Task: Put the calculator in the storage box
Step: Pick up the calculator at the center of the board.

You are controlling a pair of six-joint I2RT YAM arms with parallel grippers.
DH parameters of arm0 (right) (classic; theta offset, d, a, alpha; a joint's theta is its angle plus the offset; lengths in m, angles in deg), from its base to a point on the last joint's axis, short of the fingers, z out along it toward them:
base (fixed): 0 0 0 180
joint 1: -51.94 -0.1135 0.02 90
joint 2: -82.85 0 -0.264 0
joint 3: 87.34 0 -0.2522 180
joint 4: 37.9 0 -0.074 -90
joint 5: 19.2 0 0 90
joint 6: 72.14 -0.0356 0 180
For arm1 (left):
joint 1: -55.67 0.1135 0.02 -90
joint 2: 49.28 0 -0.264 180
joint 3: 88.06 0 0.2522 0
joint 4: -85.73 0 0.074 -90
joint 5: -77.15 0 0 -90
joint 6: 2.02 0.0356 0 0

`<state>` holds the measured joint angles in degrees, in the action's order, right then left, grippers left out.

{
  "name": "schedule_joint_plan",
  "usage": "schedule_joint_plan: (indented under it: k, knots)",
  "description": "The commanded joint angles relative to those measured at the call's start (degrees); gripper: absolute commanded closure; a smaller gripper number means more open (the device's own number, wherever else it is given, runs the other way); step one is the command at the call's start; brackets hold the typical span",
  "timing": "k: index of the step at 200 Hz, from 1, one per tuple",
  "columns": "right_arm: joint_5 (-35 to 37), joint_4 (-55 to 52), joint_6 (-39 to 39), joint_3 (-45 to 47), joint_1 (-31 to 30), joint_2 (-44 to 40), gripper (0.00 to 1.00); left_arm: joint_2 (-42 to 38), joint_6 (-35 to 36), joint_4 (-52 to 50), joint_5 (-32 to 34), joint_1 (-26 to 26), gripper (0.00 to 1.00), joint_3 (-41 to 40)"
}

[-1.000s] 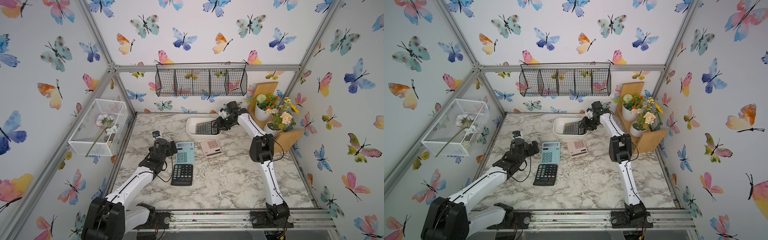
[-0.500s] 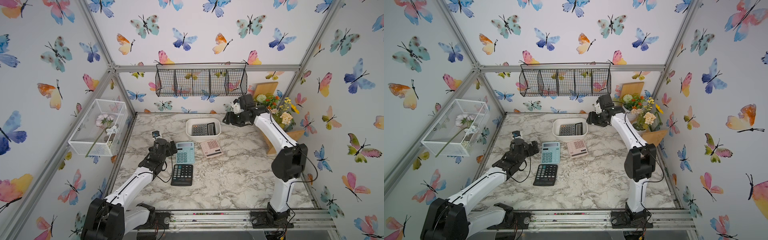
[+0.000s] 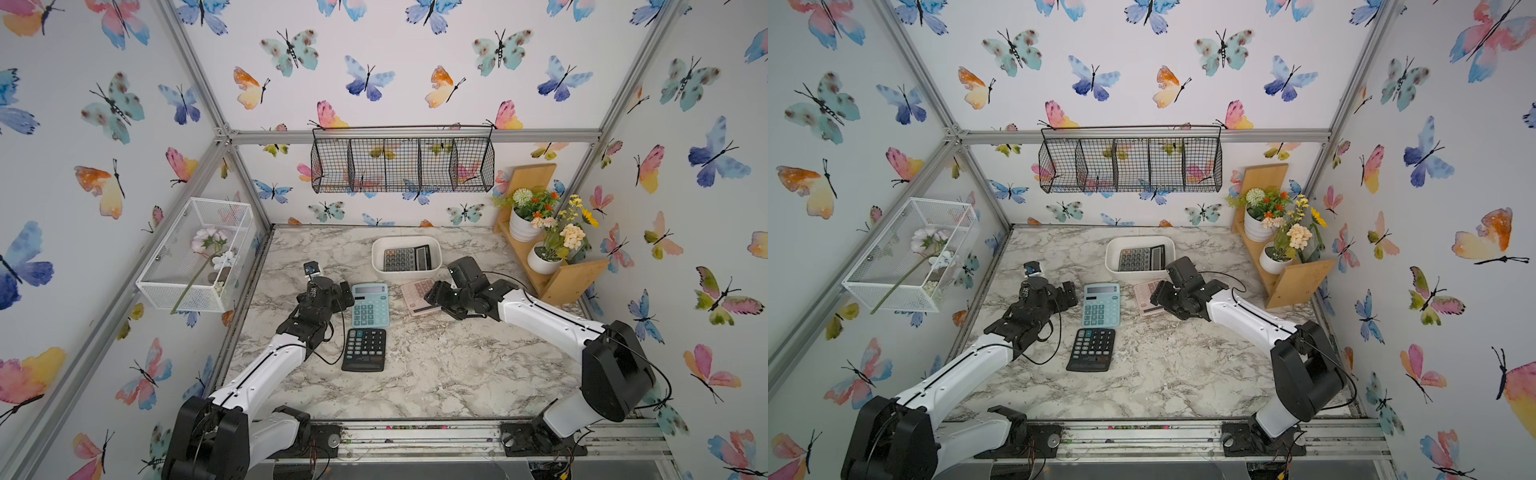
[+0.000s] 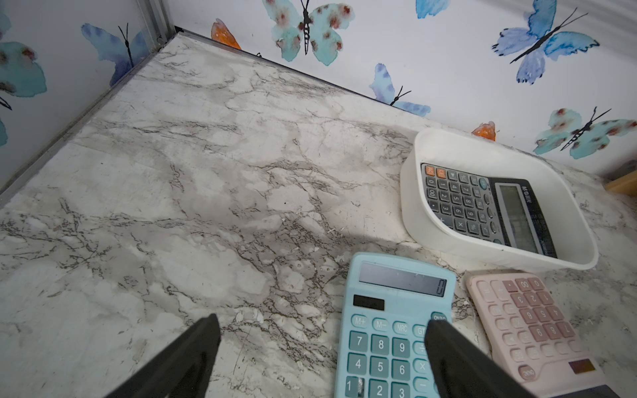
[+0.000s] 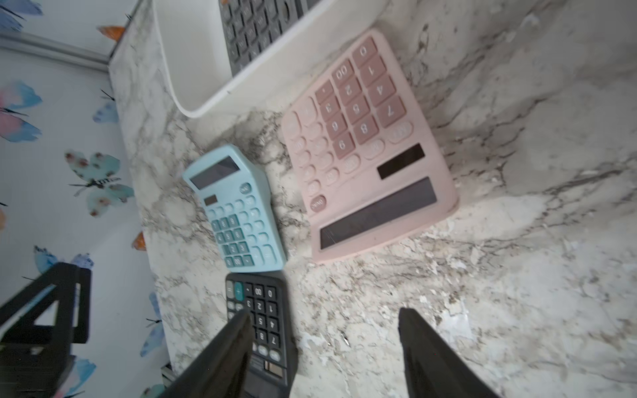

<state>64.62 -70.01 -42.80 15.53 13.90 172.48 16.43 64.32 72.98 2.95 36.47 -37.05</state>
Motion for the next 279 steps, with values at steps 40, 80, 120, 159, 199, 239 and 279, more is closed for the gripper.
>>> schedule_joint_plan:
  k: [40, 80, 120, 159, 199, 239, 279]
  knots:
    - [8.87, 9.56, -17.75, 2.32, -6.05, 1.56, 0.28, -1.56, -0.43, 0.41, 0.84, 0.26, 0.01, -1.13]
    - [14.83, 11.1, -23.54, 2.54, -10.09, 1.08, 0.3, -1.29, -0.46, 0.55, 1.0, 0.22, 0.01, -1.13]
    - [18.57, 11.36, -28.05, 5.28, -10.83, 1.49, 0.3, -1.29, -0.42, 0.65, 1.19, 0.22, 0.01, -1.26]
    - [18.15, 14.46, -31.08, 8.63, -10.83, 3.98, 0.3, -1.11, -0.34, 0.64, 1.32, 0.26, 0.01, -1.22]
    - [19.34, 17.24, -32.24, 8.68, -10.65, 7.41, 0.33, -1.46, -0.34, 0.4, 1.35, 0.22, 0.01, -1.39]
    - [20.45, 18.0, -32.85, 7.67, -9.17, 9.57, 0.41, -1.67, -0.33, 0.36, 1.57, 0.24, 0.01, -1.26]
    - [20.52, 18.03, -32.53, 7.24, -7.25, 11.39, 0.47, -1.49, -0.33, 0.56, 1.45, 0.23, 0.01, -1.29]
